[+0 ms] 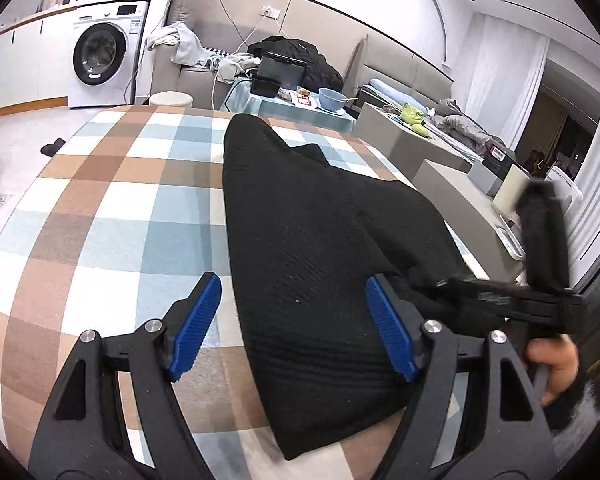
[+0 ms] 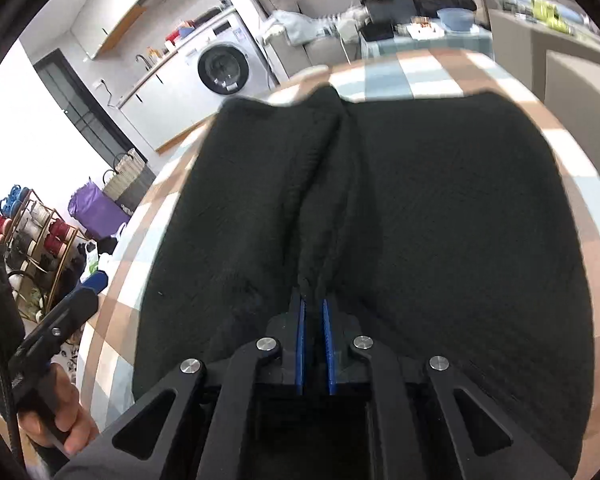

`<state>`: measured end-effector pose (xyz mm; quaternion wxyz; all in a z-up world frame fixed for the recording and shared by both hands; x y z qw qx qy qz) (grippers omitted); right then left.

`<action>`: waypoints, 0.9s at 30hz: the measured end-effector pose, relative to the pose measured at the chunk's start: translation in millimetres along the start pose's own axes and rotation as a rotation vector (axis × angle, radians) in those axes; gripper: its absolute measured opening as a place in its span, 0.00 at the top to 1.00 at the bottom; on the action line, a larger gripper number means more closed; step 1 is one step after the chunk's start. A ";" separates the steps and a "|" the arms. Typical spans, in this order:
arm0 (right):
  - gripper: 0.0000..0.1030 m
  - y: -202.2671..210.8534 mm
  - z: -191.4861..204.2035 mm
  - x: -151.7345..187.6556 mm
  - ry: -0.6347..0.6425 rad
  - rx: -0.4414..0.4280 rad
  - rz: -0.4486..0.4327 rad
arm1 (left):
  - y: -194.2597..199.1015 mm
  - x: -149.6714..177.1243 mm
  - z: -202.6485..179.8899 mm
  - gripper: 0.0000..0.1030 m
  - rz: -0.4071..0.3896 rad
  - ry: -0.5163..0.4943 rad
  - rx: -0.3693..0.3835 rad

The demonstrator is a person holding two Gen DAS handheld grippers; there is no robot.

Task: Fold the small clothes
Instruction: 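Grasp a sweater side with the left gripper and fold it toward the middle, then grasp the opposite side of the sweater with the right gripper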

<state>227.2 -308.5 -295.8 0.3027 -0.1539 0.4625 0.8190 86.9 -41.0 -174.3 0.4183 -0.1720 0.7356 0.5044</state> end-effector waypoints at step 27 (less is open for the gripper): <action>0.68 -23.0 -18.2 -27.2 -0.232 -0.056 0.157 | -30.8 13.5 -19.2 0.29 0.095 -0.084 0.013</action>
Point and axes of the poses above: each gripper's, at about its wrist camera, not at the fingertips, and y roughly against the way its jaws point, z to its left, x to its underside, the point moved 9 cm from there along -y, roughly the way its jaws point, and after that the axes turned 12 degrees about -y, right-handed, at the moved point
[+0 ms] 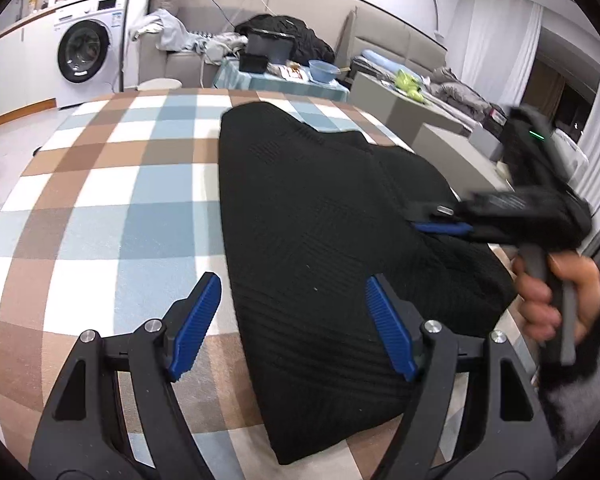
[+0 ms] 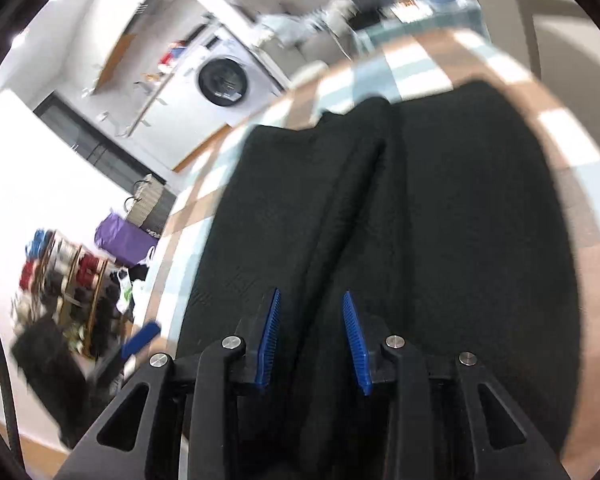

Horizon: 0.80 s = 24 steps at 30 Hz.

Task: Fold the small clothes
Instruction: 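Grasp the opposite side of the sweater with the right gripper, then fold the held sweater side over toward the middle with the right gripper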

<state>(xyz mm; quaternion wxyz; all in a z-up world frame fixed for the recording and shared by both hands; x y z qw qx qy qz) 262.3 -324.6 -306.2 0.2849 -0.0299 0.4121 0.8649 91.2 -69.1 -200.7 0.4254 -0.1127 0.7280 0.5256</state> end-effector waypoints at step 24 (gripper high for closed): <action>0.62 0.9 18.5 52.6 0.080 -0.103 0.103 | -7.4 18.3 -7.0 0.29 0.073 -0.050 -0.015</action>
Point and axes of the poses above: each gripper's, at about its wrist camera, not at the fingertips, and y roughly against the way its jaws point, z to its left, x to its underside, the point moved 9 cm from there along -y, roughly the way its jaws point, and after that the axes turned 12 degrees about -y, right-handed, at the moved point
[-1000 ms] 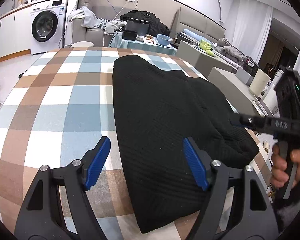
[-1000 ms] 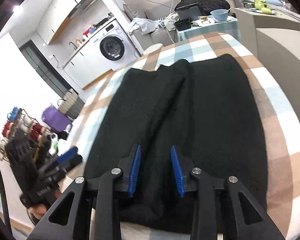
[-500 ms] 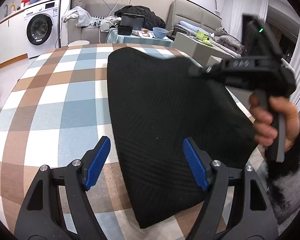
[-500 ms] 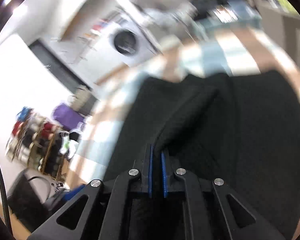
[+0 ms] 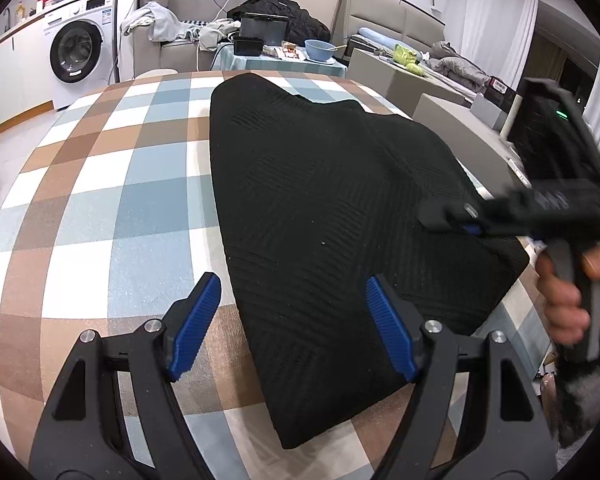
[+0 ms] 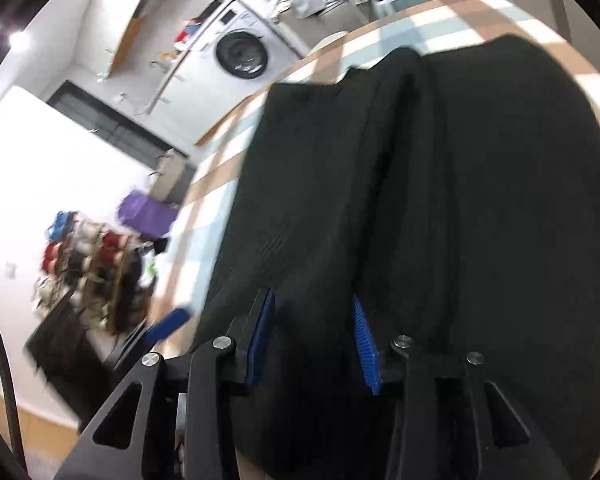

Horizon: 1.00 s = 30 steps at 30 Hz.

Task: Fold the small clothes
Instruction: 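Fold the held sweater side over toward the middle with the right gripper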

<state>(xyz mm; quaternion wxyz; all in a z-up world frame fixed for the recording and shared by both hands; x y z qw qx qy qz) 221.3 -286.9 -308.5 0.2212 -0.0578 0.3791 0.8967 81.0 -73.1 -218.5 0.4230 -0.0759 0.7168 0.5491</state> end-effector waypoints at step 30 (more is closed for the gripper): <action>0.91 47.1 -13.6 69.2 0.143 -0.062 -0.036 | 1.7 3.3 -10.5 0.29 0.005 -0.036 0.037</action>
Point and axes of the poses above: each gripper's, at about its wrist camera, not at the fingertips, and y roughly against the way its jaws point, z to its left, x to its underside, the point moved 9 cm from there along -y, roughly the way its jaws point, and after that the axes turned 12 degrees about -y, right-handed, at the moved point
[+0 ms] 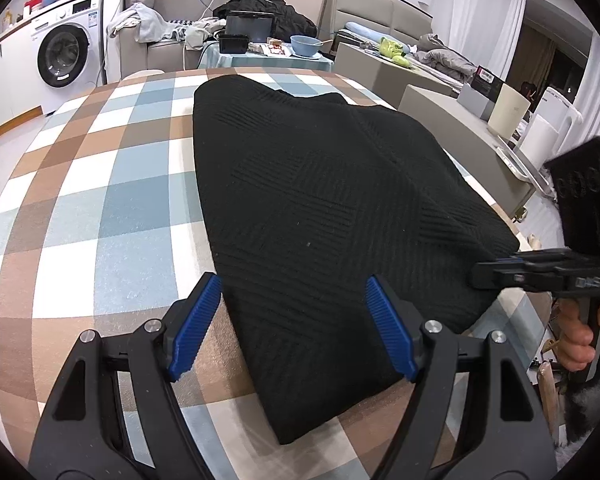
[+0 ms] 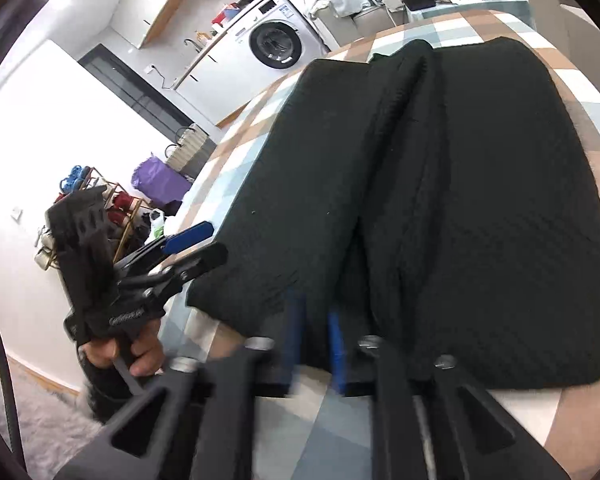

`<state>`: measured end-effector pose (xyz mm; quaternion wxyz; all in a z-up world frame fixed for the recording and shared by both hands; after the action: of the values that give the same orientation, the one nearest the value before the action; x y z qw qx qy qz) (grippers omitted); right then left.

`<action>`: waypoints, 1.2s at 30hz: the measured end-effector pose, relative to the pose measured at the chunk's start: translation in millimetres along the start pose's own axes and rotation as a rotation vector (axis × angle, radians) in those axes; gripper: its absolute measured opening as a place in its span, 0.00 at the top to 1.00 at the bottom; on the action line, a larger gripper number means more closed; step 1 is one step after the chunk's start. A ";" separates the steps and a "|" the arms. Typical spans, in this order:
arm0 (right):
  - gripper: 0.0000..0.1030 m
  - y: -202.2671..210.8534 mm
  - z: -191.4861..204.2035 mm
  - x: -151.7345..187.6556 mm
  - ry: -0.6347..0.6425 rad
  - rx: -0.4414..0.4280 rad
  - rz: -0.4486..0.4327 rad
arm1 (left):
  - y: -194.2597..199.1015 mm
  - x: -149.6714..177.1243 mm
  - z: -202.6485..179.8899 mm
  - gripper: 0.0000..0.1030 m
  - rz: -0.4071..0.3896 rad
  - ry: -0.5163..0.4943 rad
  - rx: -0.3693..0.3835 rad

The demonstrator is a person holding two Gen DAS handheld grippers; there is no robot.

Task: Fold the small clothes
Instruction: 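Fold the held sweater side over toward the middle with the right gripper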

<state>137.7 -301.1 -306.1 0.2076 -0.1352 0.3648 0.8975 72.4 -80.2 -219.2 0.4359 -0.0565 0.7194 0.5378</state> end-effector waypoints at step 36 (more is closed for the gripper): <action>0.75 -6.0 -31.9 -10.6 -0.096 0.013 0.086 | -6.3 20.1 20.1 0.29 0.088 0.020 -0.015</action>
<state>152.7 -322.8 -327.8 0.1868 -0.0746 0.3656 0.9088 74.9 -58.5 -238.4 0.4043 -0.0336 0.7214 0.5612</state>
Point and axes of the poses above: each gripper's, at about its wrist camera, not at the fingertips, and y roughly against the way its jaws point, z to its left, x to its underside, the point moved 9 cm from there along -y, roughly the way its jaws point, and after that the axes turned 12 degrees about -y, right-handed, at the moved point
